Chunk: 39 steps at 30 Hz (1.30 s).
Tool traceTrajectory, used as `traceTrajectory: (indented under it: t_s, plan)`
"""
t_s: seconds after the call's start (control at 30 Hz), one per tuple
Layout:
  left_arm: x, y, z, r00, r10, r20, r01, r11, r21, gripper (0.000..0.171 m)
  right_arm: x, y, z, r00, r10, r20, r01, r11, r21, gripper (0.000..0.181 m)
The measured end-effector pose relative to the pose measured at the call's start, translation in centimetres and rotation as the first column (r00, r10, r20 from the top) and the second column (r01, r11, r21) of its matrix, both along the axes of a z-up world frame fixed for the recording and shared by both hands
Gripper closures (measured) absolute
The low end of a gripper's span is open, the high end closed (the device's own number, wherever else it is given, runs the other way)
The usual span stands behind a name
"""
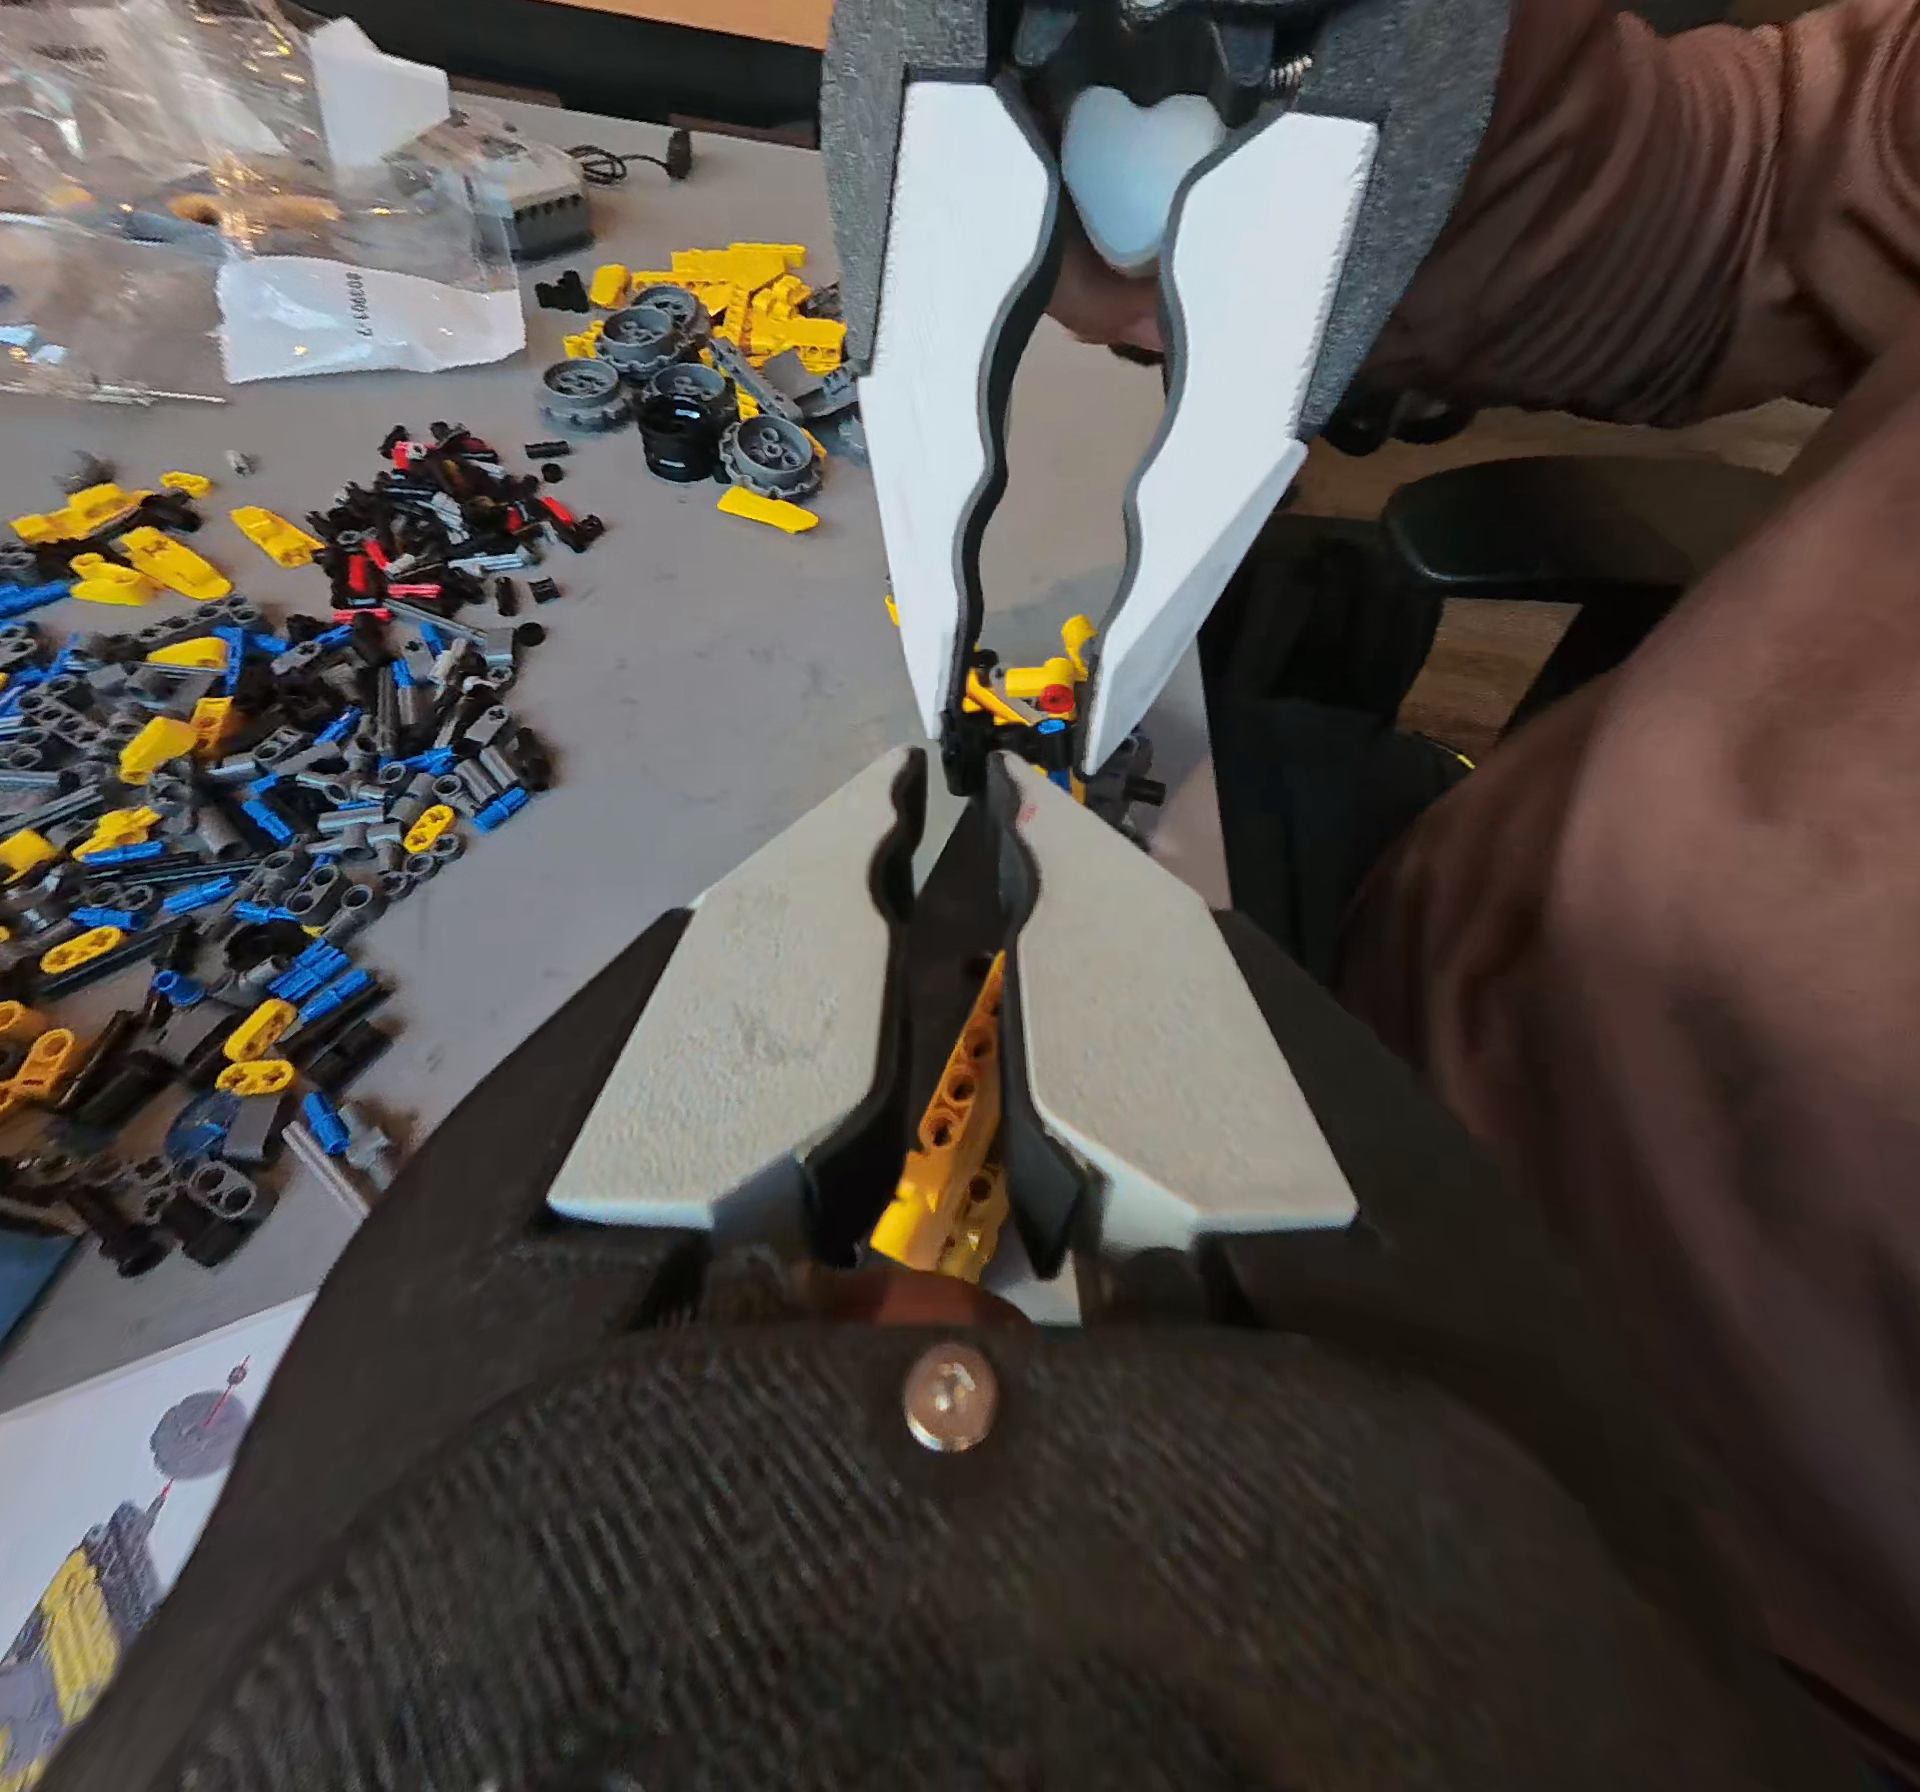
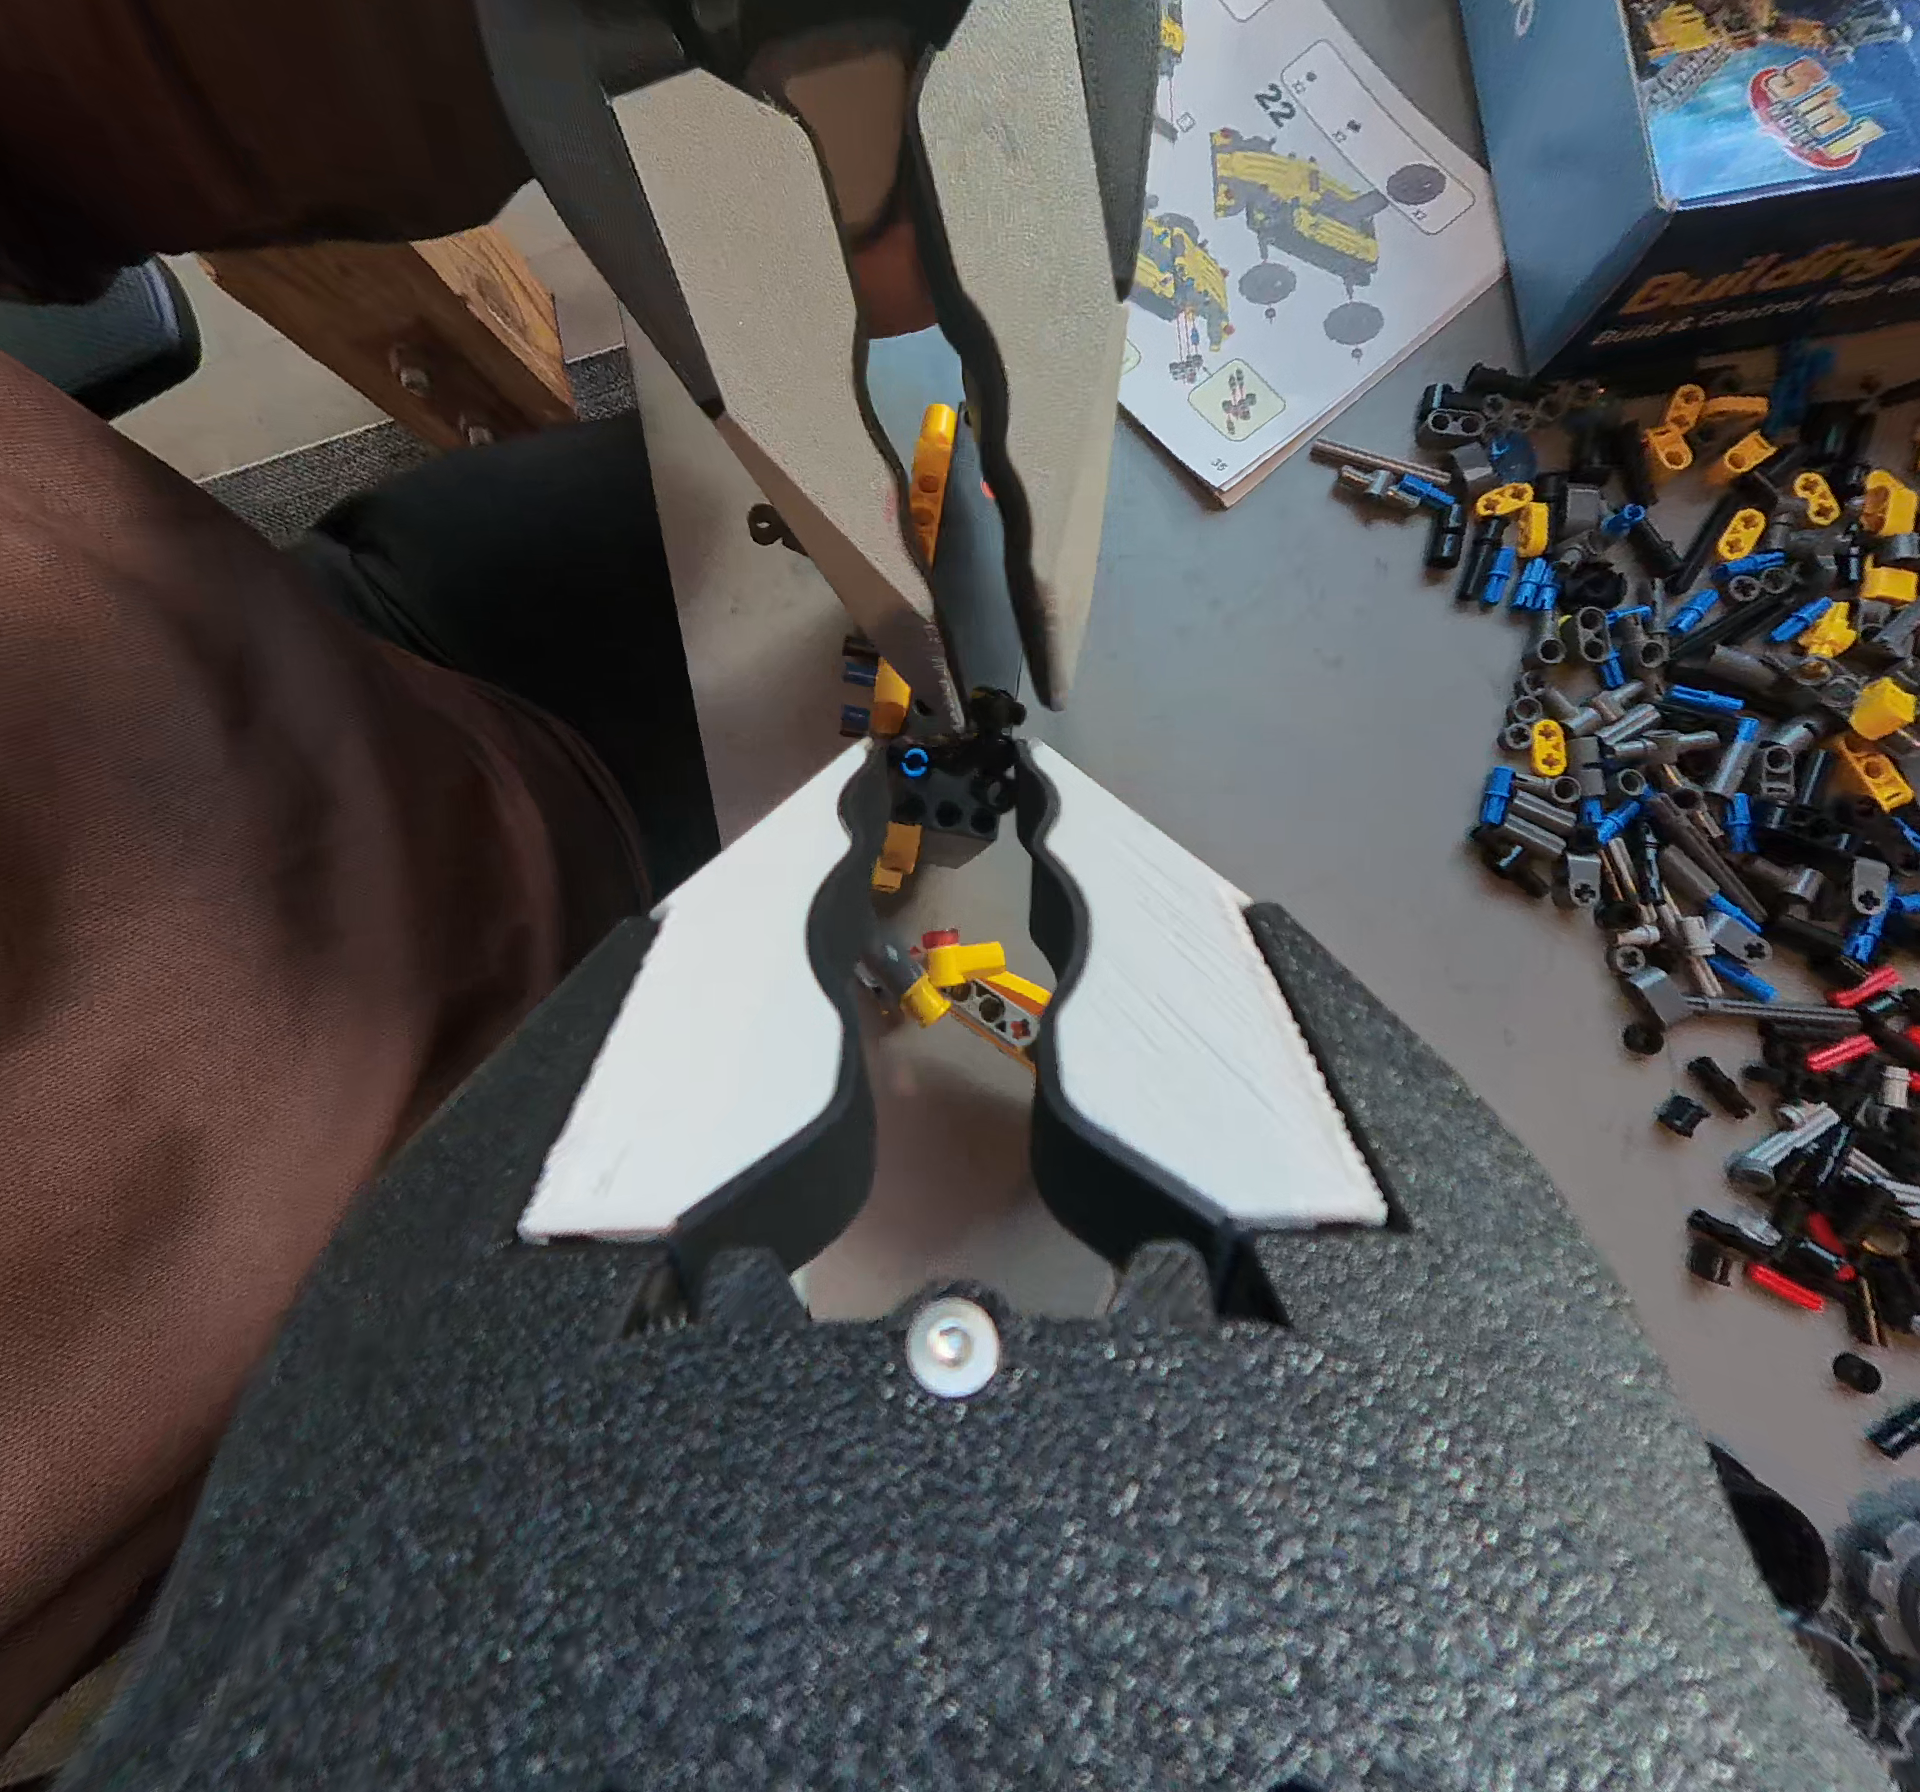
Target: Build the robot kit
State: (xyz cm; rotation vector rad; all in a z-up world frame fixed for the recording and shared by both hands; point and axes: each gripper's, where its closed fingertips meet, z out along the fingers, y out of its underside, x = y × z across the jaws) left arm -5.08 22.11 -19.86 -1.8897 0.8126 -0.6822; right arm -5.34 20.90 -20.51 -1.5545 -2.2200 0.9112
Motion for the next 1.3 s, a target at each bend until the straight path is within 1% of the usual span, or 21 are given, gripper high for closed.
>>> traceTrajectory:
  t_s: [0.1, 0.23, 0.33, 0.53, 0.73, 0.87, 1.03, 1.2, 1.3]
  plan:
    - [0.3, 0.0, -0.2, 1.0, -0.029, 0.0, 0.029, 1.0, -0.007, 0.165, 0.2, 0.2, -0.1, 0.999, 0.005, 0.033, -0.005, 1.0, 0.01, 0.161]
    - [0.3, 0.0, -0.3, 0.999, -0.033, -0.024, 0.033, 0.999, 0.031, 0.166, 0.3, 0.1, -0.3, 0.999, 0.007, 0.052, -0.008, 1.0, 0.02, 0.161]
    - [0.4, -0.1, -0.3, 0.999, -0.039, -0.004, 0.039, 0.998, 0.039, 0.167, 0.5, 0.1, -0.4, 0.999, 0.01, 0.052, -0.011, 1.0, 0.02, 0.161]
    - [0.9, -0.1, -0.4, 0.998, -0.045, 0.037, 0.044, 0.998, 0.041, 0.166, 1.0, 0.1, -0.3, 0.999, -0.008, 0.04, 0.012, 0.995, -0.096, 0.161]
    - [0.6, -0.1, -0.2, 0.997, -0.031, 0.067, 0.028, 0.998, 0.047, 0.167, 2.0, 0.2, 0.4, 1.0, 0.013, -0.003, -0.013, 0.987, -0.162, 0.16]
    - [0.7, -0.5, 0.8, 0.99, -0.04, 0.136, 0.032, 0.997, 0.064, 0.167, 2.0, 1.2, 0.3, 0.999, -0.007, -0.046, 0.001, 0.99, -0.14, 0.16]
    - [0.9, -0.7, 1.7, 0.983, -0.046, 0.177, 0.031, 0.995, 0.091, 0.167, 1.7, 0.6, 0.9, 0.994, 0.007, -0.113, -0.027, 0.984, -0.175, 0.161]
    - [1.1, -0.7, 1.9, 0.978, -0.047, 0.204, 0.03, 0.996, 0.086, 0.167, 1.4, 0.4, 1.7, 0.98, 0.021, -0.196, -0.058, 0.981, -0.186, 0.178]
    - [1.0, -0.6, 1.9, 0.974, -0.035, 0.223, 0.019, 0.997, 0.075, 0.167, 1.3, 0.5, 1.8, 0.979, 0.015, -0.203, -0.058, 0.977, -0.207, 0.178]
